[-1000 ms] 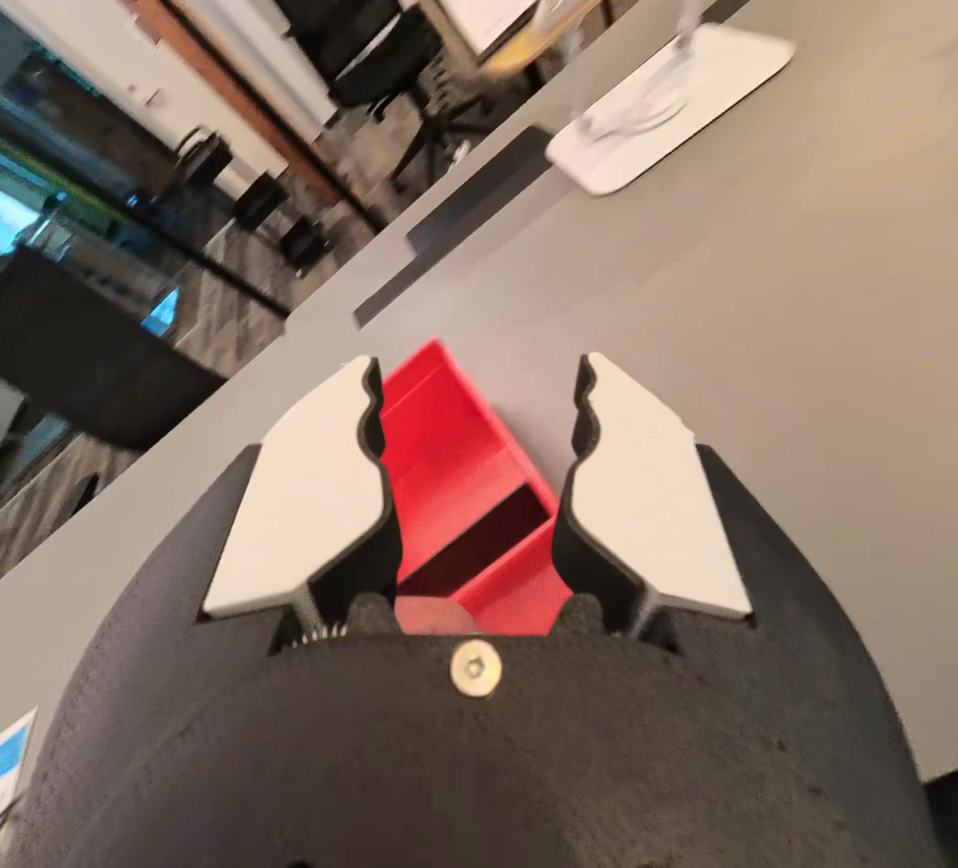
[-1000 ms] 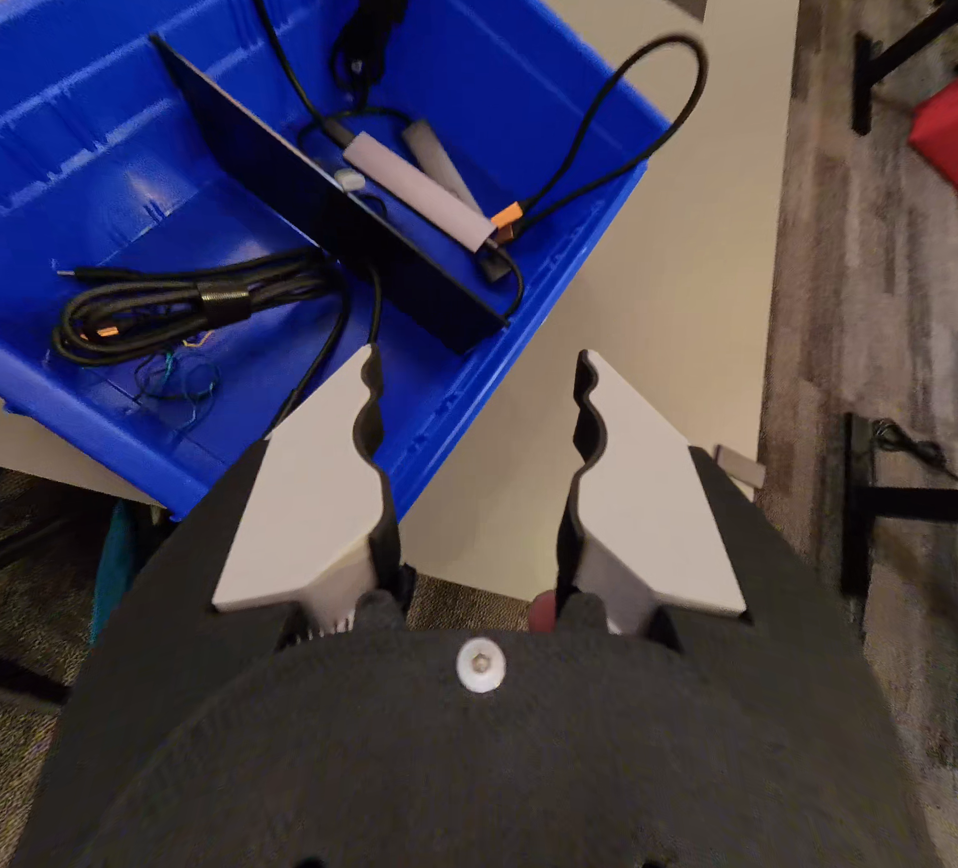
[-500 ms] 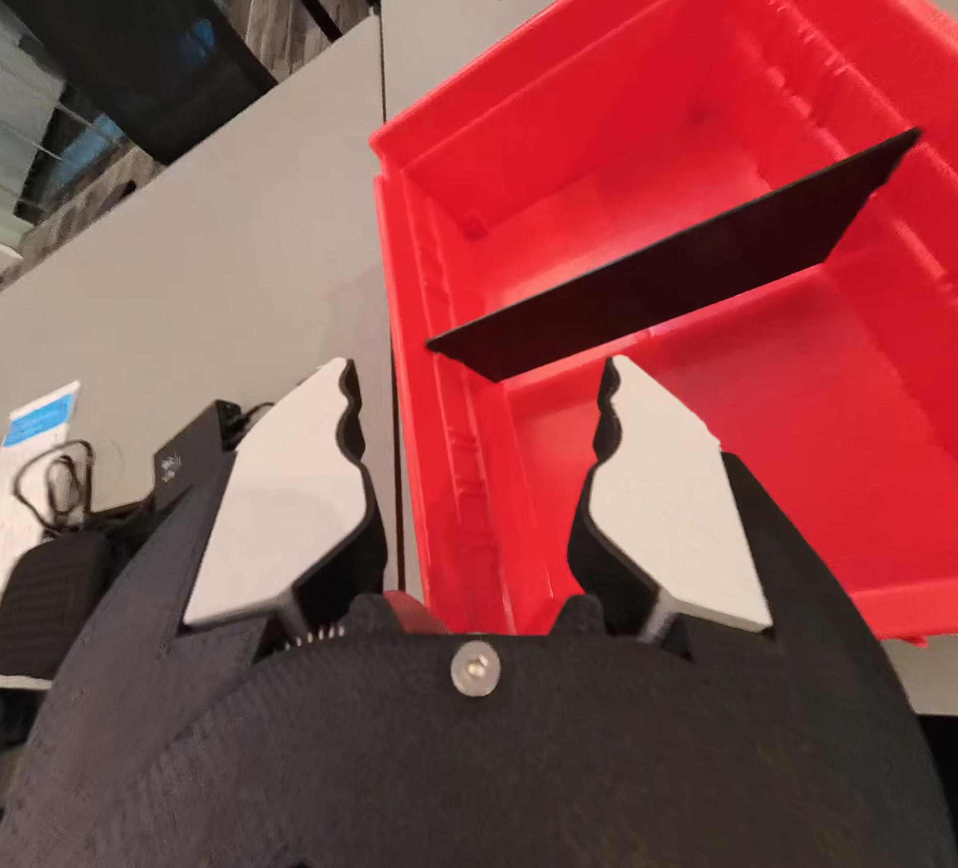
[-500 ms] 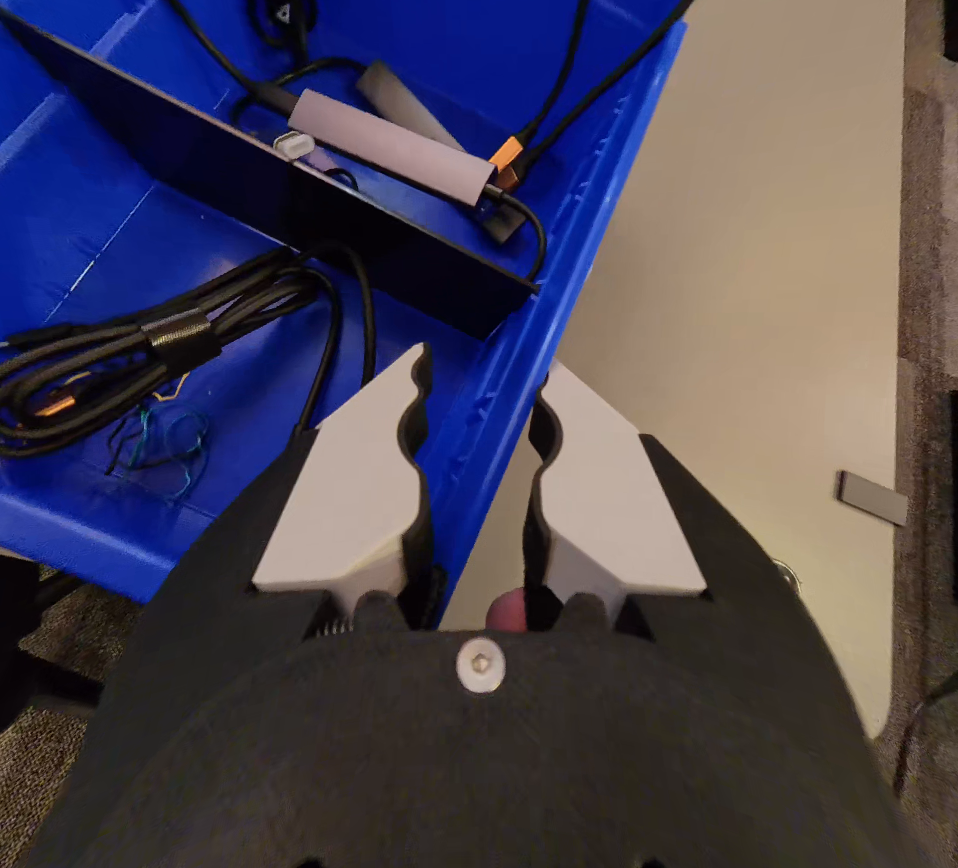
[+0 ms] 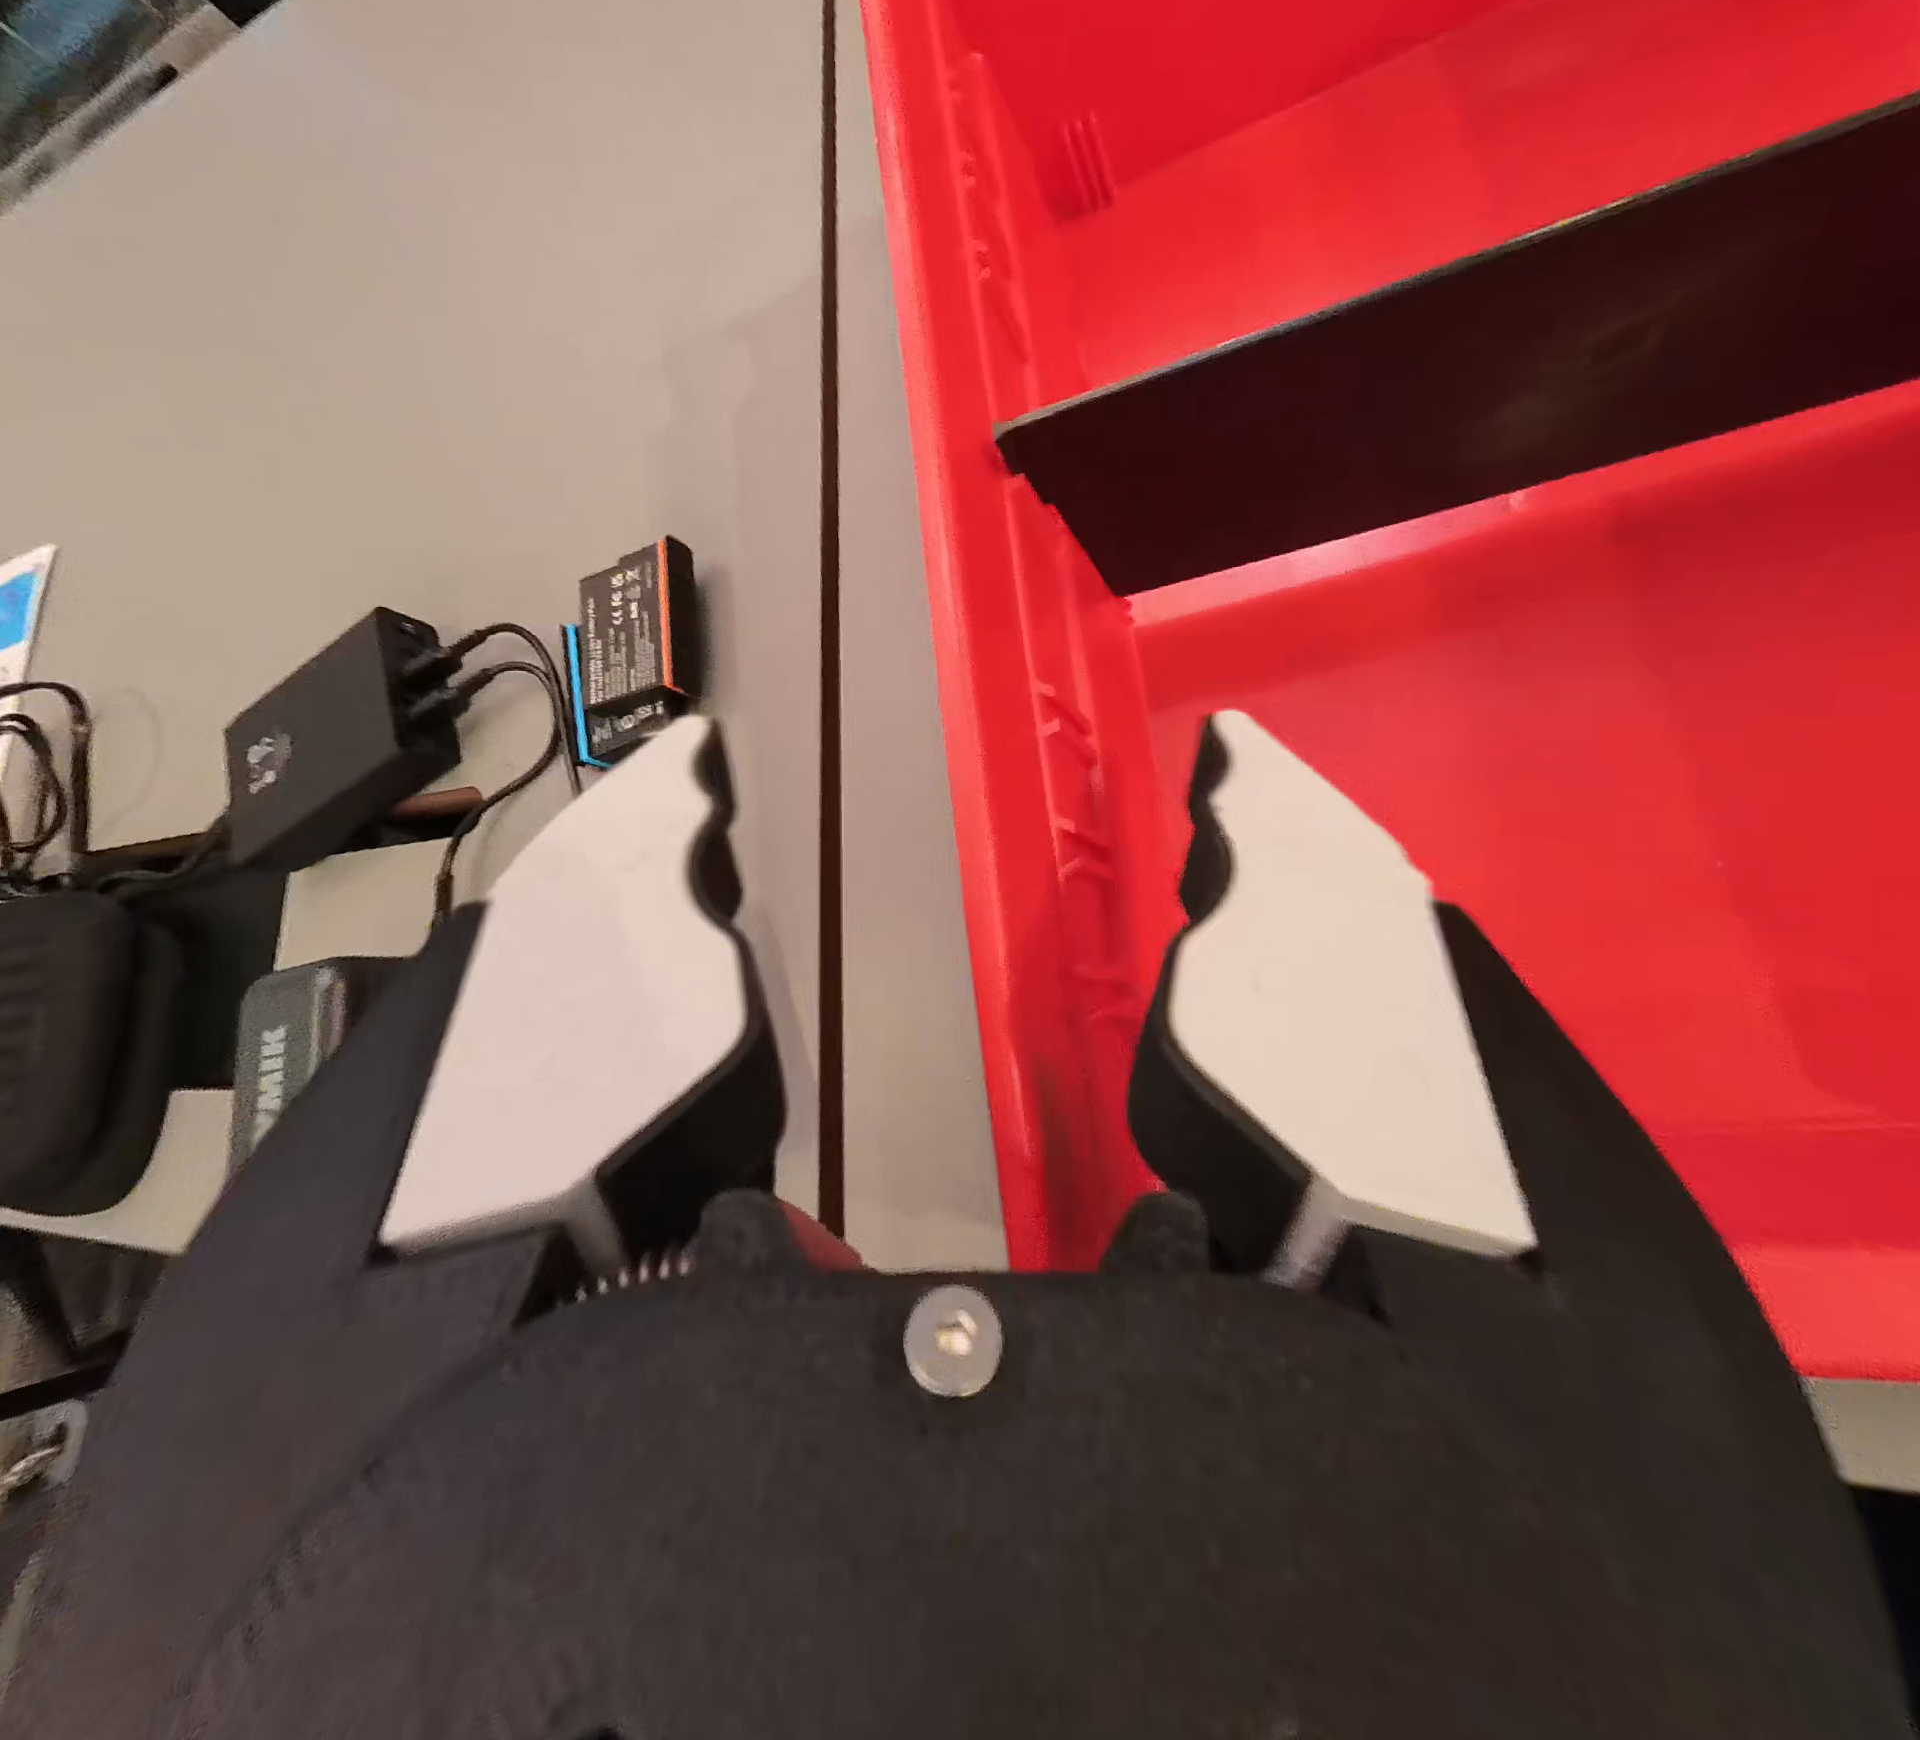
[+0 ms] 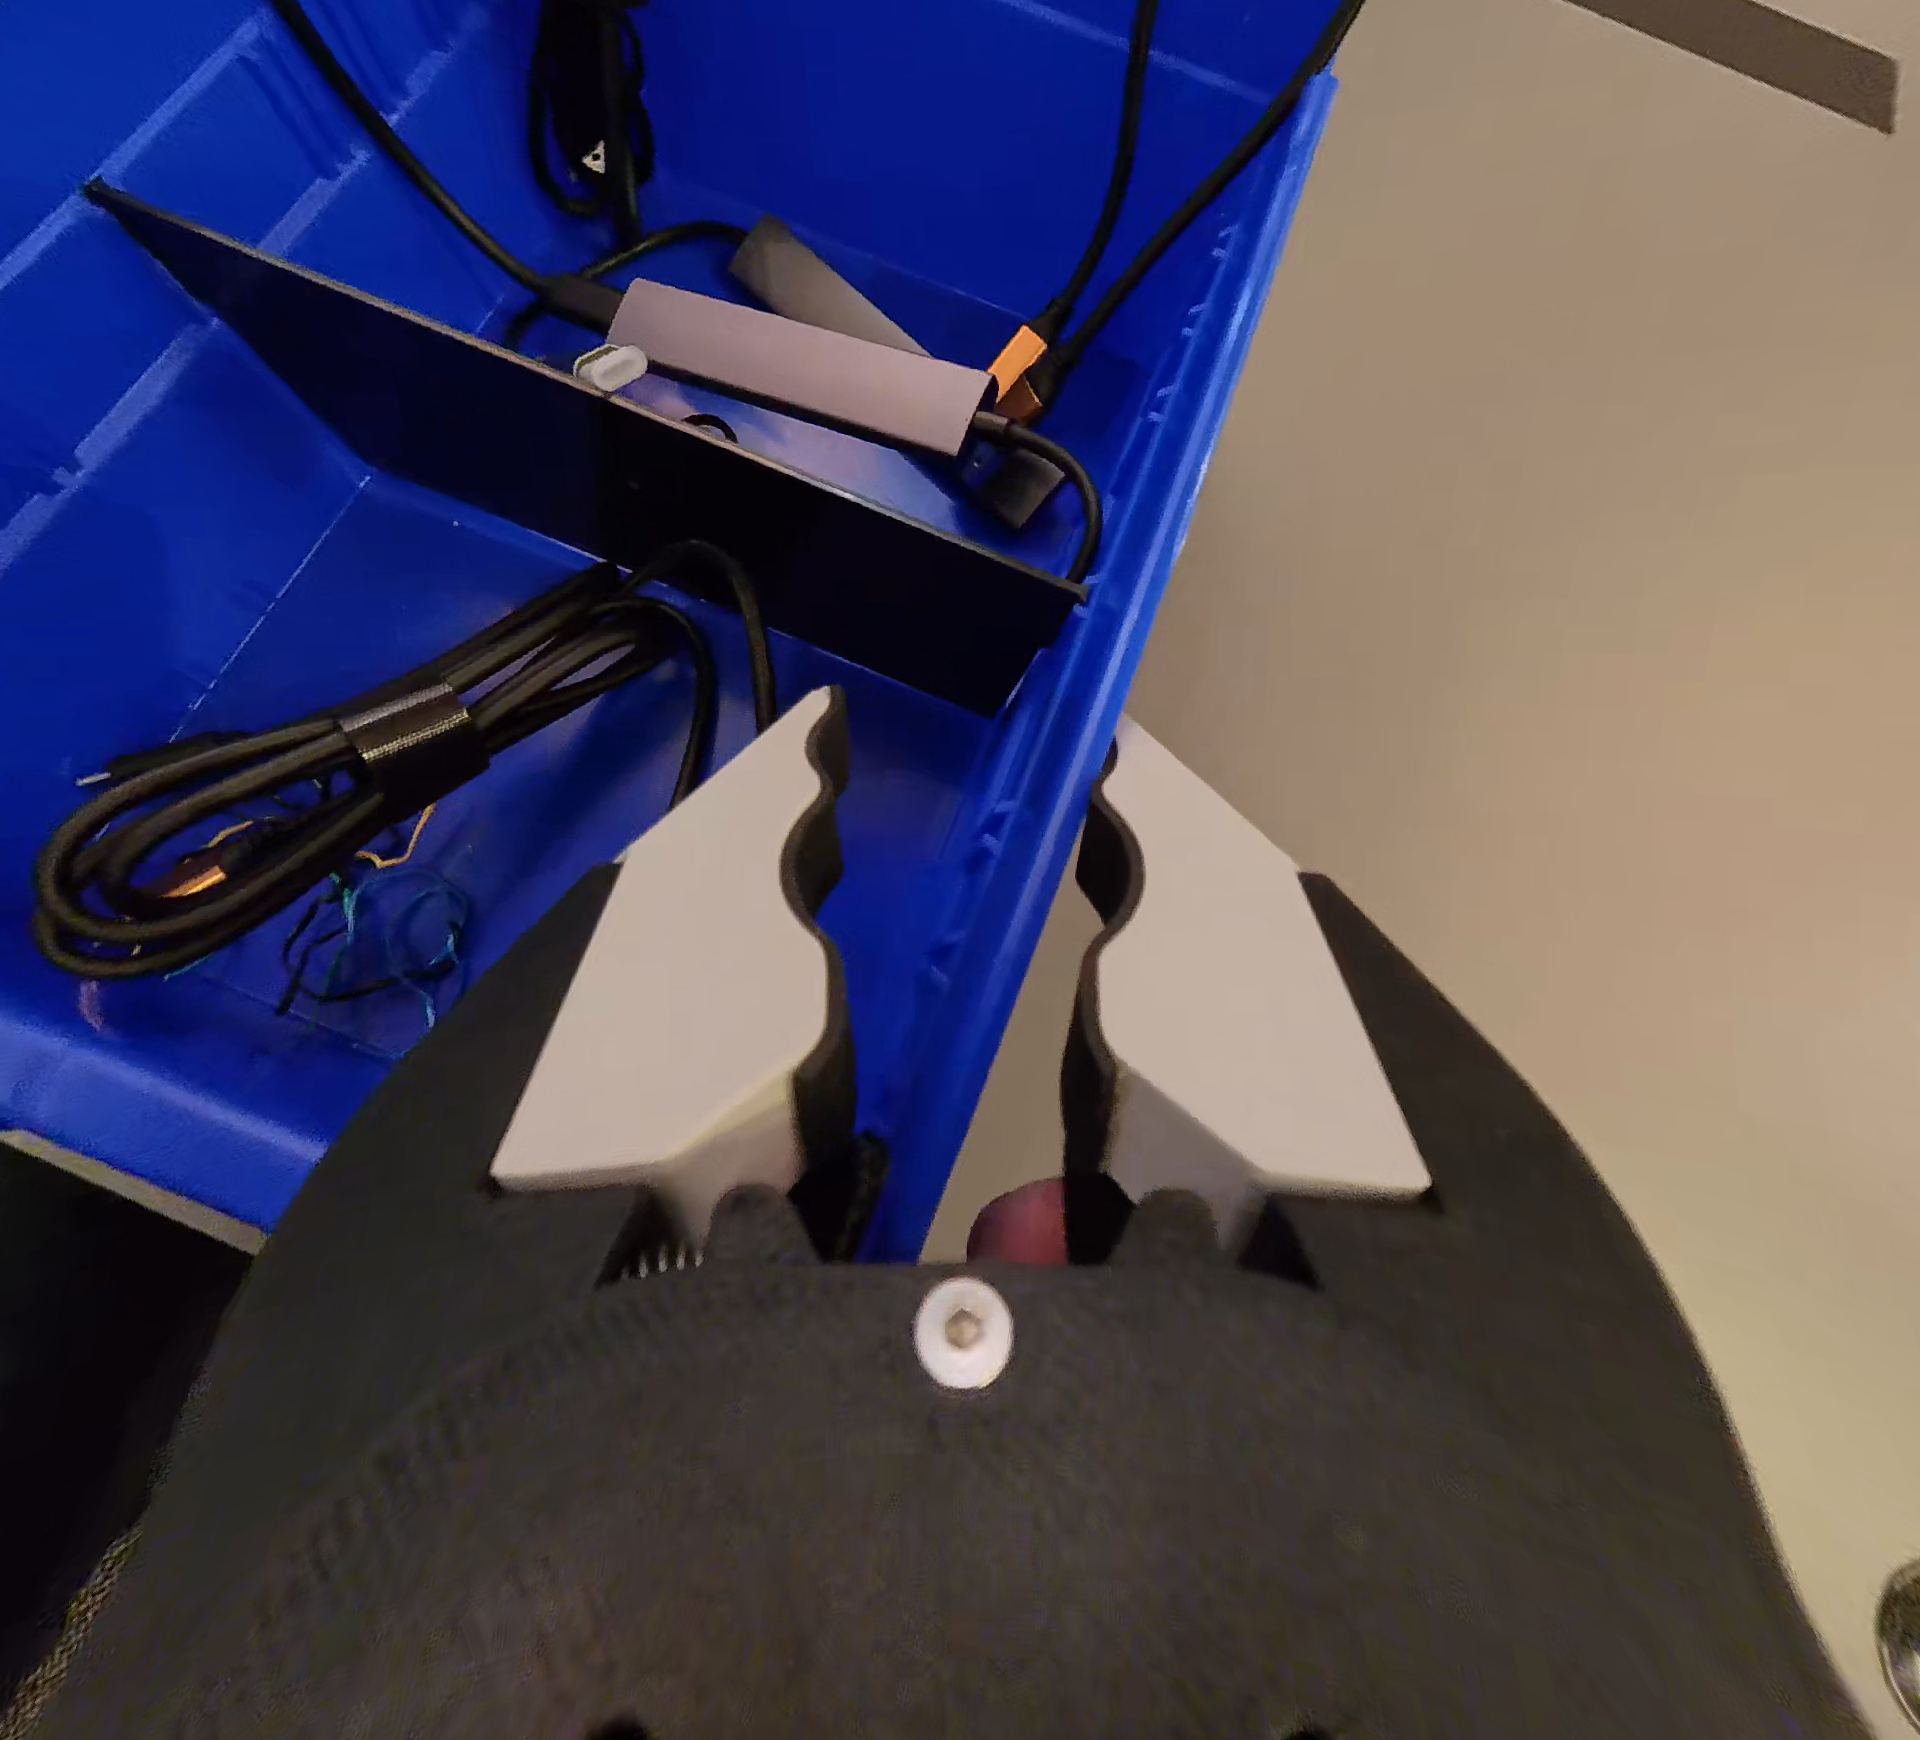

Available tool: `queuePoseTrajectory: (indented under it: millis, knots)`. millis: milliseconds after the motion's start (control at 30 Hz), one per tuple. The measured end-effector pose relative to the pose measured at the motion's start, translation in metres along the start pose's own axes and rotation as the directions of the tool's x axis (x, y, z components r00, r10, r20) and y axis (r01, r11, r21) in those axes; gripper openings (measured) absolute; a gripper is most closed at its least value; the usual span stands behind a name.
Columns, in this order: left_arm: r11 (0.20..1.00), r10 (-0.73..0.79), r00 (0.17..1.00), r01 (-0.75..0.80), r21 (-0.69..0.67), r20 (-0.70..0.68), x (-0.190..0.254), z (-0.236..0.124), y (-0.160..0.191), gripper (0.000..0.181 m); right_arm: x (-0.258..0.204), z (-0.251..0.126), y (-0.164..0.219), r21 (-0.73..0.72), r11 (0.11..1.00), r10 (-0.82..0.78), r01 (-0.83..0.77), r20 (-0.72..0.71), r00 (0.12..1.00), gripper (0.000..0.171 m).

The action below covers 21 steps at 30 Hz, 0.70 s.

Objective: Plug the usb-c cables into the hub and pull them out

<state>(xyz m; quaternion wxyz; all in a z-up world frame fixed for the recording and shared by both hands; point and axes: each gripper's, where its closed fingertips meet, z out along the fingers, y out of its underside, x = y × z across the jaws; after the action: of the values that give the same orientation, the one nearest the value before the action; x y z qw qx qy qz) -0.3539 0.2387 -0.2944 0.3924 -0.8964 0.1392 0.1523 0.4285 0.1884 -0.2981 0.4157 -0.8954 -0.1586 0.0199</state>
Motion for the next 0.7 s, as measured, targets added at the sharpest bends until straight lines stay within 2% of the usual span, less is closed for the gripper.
queuePoseTrajectory:
  millis: [67,167,267,433,700]
  knots:
    - [0.999,-0.038,0.998,0.038,-0.012,-0.045,0.003,0.004,0.005,0.062,-0.009,0.004,-0.004,0.005,1.000,-0.012,0.012,0.007,1.000,0.042]
    - [0.991,-0.130,0.979,0.121,-0.062,-0.154,0.015,0.013,0.017,0.060,-0.022,0.010,-0.010,0.015,1.000,-0.014,0.014,0.036,0.999,0.045]
    - [0.991,-0.131,0.975,0.122,-0.060,-0.179,0.019,0.012,0.016,0.055,-0.034,0.016,-0.013,0.013,1.000,-0.021,0.020,0.058,0.998,0.048]
    - [0.988,-0.154,0.947,0.146,-0.050,-0.281,0.040,0.008,0.010,0.030,-0.051,0.023,-0.016,0.013,1.000,-0.028,0.027,0.092,0.995,0.056]
    - [0.955,-0.284,0.899,0.295,-0.019,-0.333,0.046,0.011,-0.002,0.023,-0.083,0.034,-0.030,0.046,0.998,-0.037,0.031,0.139,0.990,0.067]
